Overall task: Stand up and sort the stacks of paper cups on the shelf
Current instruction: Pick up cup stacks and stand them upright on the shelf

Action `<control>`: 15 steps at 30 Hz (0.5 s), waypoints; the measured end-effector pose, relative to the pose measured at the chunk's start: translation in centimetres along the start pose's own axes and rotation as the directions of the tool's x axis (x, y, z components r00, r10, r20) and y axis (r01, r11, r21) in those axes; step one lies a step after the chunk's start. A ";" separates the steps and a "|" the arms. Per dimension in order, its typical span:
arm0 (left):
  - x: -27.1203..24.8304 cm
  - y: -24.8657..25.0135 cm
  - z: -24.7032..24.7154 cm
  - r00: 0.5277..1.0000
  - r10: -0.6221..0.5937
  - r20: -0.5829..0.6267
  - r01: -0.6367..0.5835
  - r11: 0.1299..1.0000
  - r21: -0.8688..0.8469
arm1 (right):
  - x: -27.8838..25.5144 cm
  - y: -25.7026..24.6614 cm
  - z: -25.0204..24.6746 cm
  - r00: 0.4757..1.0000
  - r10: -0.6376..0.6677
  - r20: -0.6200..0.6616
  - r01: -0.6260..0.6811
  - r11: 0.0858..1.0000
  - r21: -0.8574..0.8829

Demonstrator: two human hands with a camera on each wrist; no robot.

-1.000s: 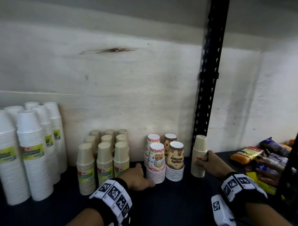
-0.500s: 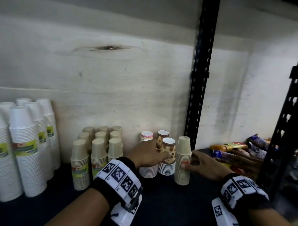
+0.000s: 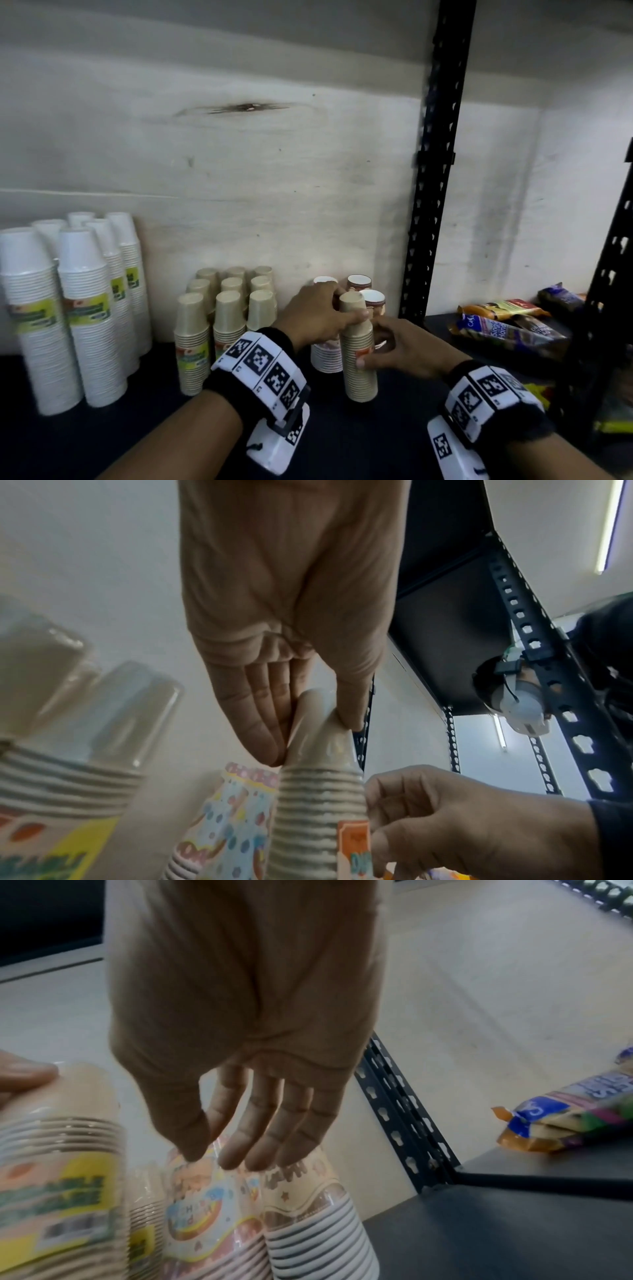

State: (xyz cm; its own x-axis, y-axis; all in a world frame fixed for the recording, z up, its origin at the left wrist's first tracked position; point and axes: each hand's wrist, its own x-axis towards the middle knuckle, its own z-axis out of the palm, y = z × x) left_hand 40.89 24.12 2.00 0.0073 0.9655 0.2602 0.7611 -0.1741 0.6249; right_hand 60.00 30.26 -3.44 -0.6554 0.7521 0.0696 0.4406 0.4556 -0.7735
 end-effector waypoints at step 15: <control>-3.1 -5.7 -7.3 0.994 -0.107 0.018 0.108 0.986 -0.126 | 4.1 -3.5 1.4 0.899 -0.281 -0.336 0.134 0.907 -0.400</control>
State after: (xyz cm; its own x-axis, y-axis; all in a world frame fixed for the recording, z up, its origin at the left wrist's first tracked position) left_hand 31.80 20.72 3.03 -0.0625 0.9818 0.1792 0.6694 -0.0919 0.7372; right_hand 54.91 31.04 -1.35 -0.5066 0.7081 0.4919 0.5574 0.7042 -0.4397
